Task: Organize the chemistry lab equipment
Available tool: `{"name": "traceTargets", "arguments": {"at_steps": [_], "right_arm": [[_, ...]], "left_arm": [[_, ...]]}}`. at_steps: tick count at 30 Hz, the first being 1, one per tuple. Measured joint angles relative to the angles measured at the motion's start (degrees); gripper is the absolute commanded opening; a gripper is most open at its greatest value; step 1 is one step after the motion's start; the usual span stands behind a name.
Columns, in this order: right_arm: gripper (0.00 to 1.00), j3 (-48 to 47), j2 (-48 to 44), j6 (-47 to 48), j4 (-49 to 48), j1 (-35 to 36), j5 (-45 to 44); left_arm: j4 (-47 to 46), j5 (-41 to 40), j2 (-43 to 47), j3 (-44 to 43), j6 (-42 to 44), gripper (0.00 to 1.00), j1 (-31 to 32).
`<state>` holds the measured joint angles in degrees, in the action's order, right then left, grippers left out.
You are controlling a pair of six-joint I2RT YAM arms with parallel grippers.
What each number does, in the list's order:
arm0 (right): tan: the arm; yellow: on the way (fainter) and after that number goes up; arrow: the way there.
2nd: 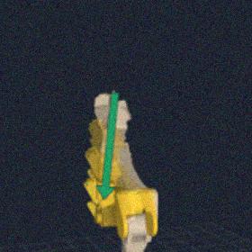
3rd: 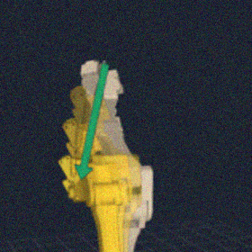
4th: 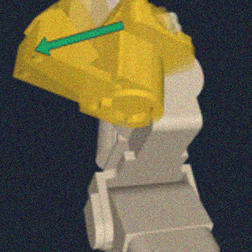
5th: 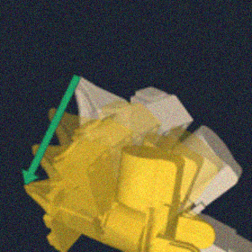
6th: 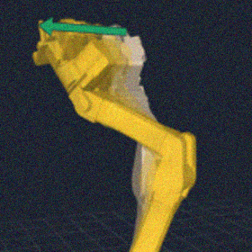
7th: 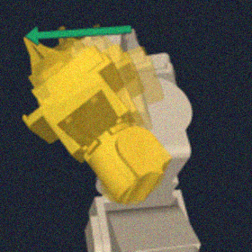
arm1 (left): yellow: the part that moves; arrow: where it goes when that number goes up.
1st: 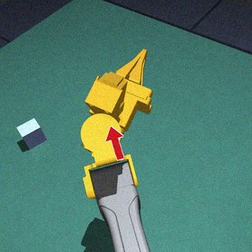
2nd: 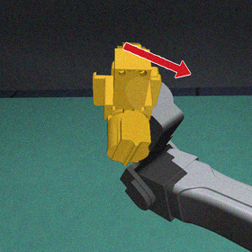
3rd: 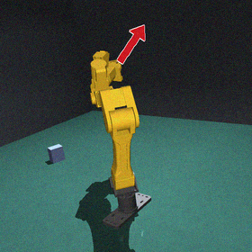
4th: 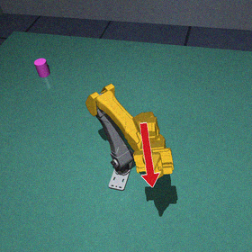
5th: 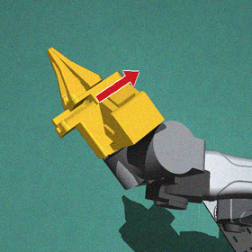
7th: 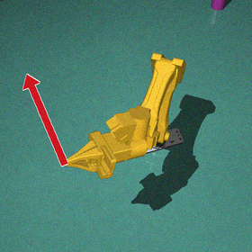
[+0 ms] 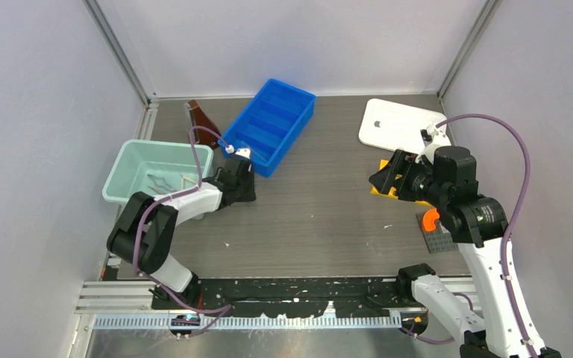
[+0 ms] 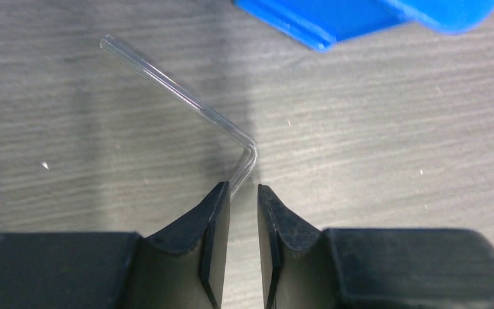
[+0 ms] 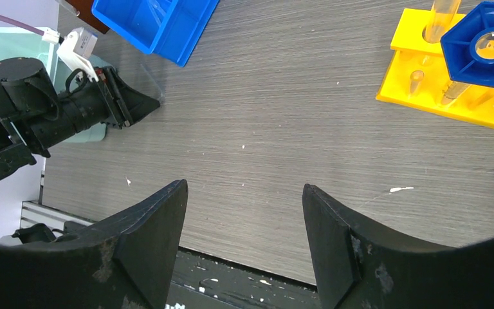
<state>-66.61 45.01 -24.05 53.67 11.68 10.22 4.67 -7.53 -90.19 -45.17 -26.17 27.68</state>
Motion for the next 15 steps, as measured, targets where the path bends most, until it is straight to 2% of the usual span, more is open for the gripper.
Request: {"name": "traceTargets", "arguments": {"at_steps": [10,15], "right_arm": [[0.72,0.44,-0.17,-0.5,-0.92,0.0,0.46],[0.72,0.87,-0.42,-0.59,-0.96,0.0,0.5]], "left_arm": [[4.87,5.7,4.26,1.92,-1.01,0.22,1.7],[7.48,3.48,6.01,1.9,-3.5,0.23,2.08]]}}
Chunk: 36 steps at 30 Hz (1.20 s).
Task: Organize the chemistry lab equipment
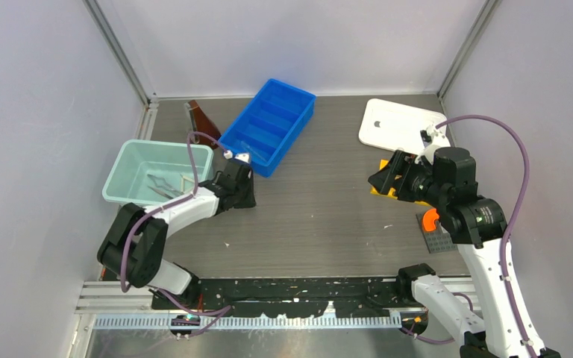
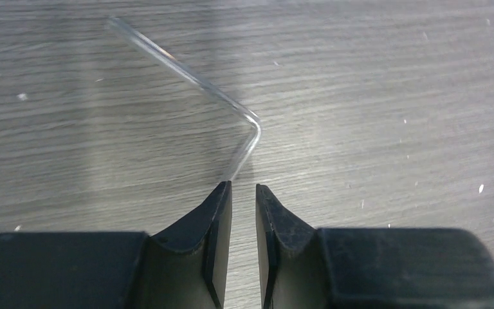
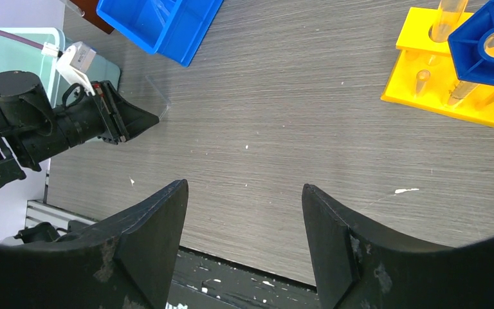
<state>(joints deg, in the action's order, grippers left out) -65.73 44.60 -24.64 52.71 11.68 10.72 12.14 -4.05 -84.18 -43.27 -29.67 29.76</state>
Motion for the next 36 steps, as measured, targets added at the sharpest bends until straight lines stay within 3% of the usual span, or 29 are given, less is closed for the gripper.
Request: {"name": "traceTargets", "arguments": {"at_steps": [11,16,36], "right_arm": [[0.72,0.07,-0.63,-0.79,-0.04,0.0,0.83],[0.72,0.07,-0.98,-0.79,-0.07,0.0,0.98],[0.72,1.55,-1.51,-0.76,-0.83,0.0,1.22]], "left_arm": [[-1.57,-10.01,1.66,-2.67,-12.02,0.31,-0.02],[-1.53,-9.2,-2.91,-6.86,-9.31,0.36,0.0],[-1.92,-12.0,-11.34,-7.89,-7.56,0.35,0.13]]}}
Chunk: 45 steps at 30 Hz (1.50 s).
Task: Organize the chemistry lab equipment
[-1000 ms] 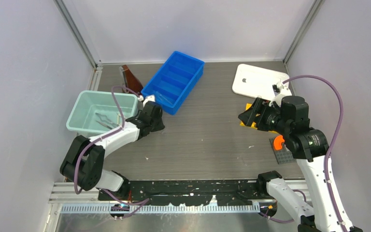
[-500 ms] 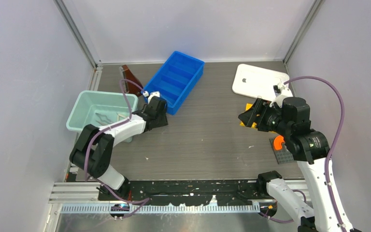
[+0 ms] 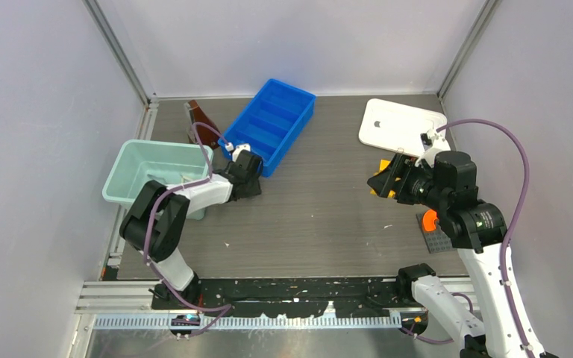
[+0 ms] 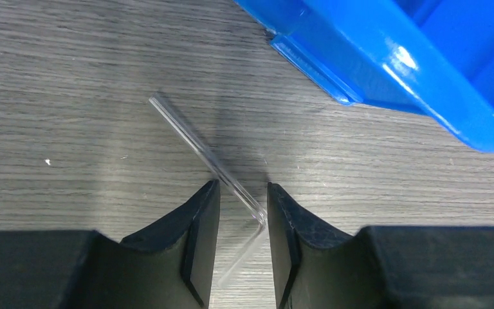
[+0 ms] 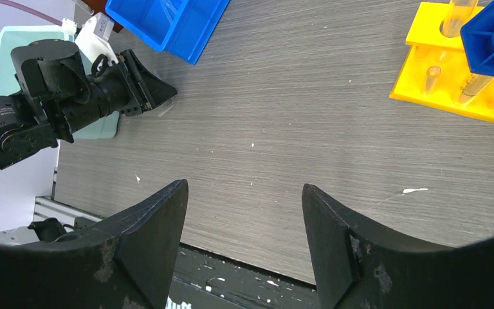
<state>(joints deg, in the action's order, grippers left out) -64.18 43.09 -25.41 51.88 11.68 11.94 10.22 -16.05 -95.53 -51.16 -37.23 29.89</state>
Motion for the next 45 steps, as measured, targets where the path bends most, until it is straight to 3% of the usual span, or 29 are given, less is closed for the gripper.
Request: {"name": "traceTargets", "arguments": {"at_steps": [6,15,23,29,36,41,45], "right_arm": [[0.72,0.24,0.0,0.0,0.02,0.0,0.0],[0.72,0.28,-0.09,0.0,-0.02,0.0,0.02],[0.72,0.46,-0.37,-0.02,-0.17,0.0,0.02],[0.7,0.46,-0.48,-0.09,-0.5,0.0,0.26],[0.7,0.46,-0.39,-0.44,-0.81,0.0,0.57],[0.71,-0.02,0.22,-0.44,-0.26,0.0,1.31],[0.72,-0.31,0.46,-1.07,-0.33,0.0,2.29]], "left_arm": [[-0.02,-0.07,-0.39,-0.37,0.09,0.29,0.0],[0.26,0.09,-0.02,0.15,0.68,0.08,-0.02],[4.83,3.32,3.08,1.03,1.95,0.05,0.0],[8.44,6.8,11.34,1.51,1.62,0.05,0.0],[5.62,9.6,20.22,1.57,-1.62,0.06,0.0],[4.68,9.62,17.57,-3.69,-3.37,0.06,0.0],[1.81,9.35,11.21,-12.98,-4.33,0.06,-0.02]]}}
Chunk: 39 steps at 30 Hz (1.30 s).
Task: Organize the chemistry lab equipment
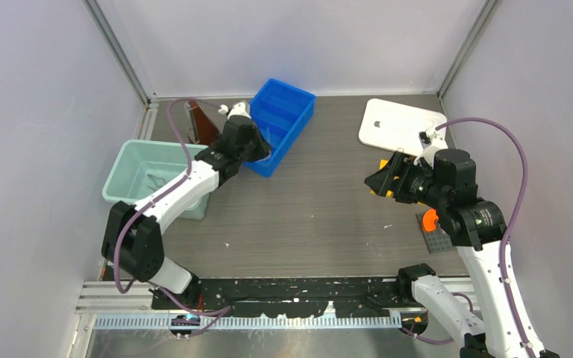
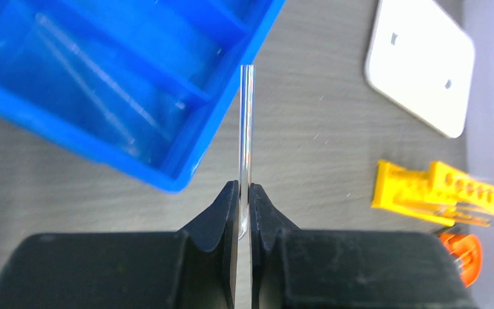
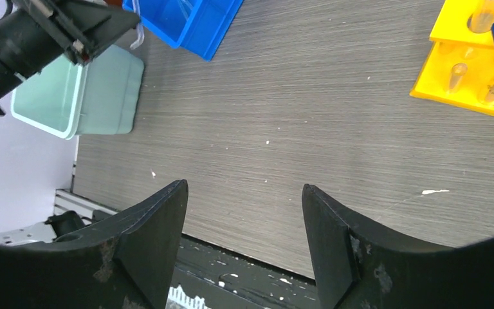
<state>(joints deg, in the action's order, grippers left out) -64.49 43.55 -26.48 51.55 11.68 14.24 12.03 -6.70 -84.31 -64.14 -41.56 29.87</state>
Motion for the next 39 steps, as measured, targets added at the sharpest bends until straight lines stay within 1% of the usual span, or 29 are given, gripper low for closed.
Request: {"name": "traceTargets", "arguments": {"at_steps": [5,10,13,16,21,23,25,30,34,39], "right_arm": [[0.74,1.03,-1.51,-3.04,-2.78,0.0,0.96],[0.75,3.93,-4.15,-6.21,-5.27,0.0,1.09],[0.76,4.59,-3.96,-7.15,-5.97,0.0,1.05],[0.76,5.66,-2.95,-8.07,-6.36,0.0,0.83],[0.77,7.41,-1.03,-9.16,-6.91,0.0,-0.46],[0.77,7.54,-0.26,-9.46,-7.06,0.0,-1.14],[0.77,7.67,0.28,-9.49,-7.34,0.0,-2.03],[0.77,7.72,0.35,-9.42,-7.65,0.0,-3.87],[0.77,7.74,0.5,-9.16,-7.78,0.0,-4.74],[0.78,7.74,2.1,-7.8,-7.76,0.0,-5.92]], "left_arm": [[-6.71,-0.76,-6.12,-5.79,-1.73,0.04,-0.61],[-16.26,-0.83,-11.93,-6.73,-4.81,0.05,-2.29],[-22.49,-0.83,-16.15,-7.45,-6.56,0.04,-3.78],[-29.55,-0.79,-21.31,-8.85,-8.61,0.04,-5.64],[-41.38,0.48,-32.09,-14.01,-11.87,0.03,-8.28],[-45.13,1.36,-35.98,-16.09,-12.59,0.06,-8.83],[-48.48,2.16,-39.71,-18.21,-13.4,0.06,-9.25],[-53.33,3.23,-45.53,-21.07,-13.33,0.07,-9.27],[-54.71,3.28,-46.97,-21.16,-12.46,0.07,-9.25],[-57.31,3.08,-48.35,-21.16,-11.76,0.13,-9.27]]}}
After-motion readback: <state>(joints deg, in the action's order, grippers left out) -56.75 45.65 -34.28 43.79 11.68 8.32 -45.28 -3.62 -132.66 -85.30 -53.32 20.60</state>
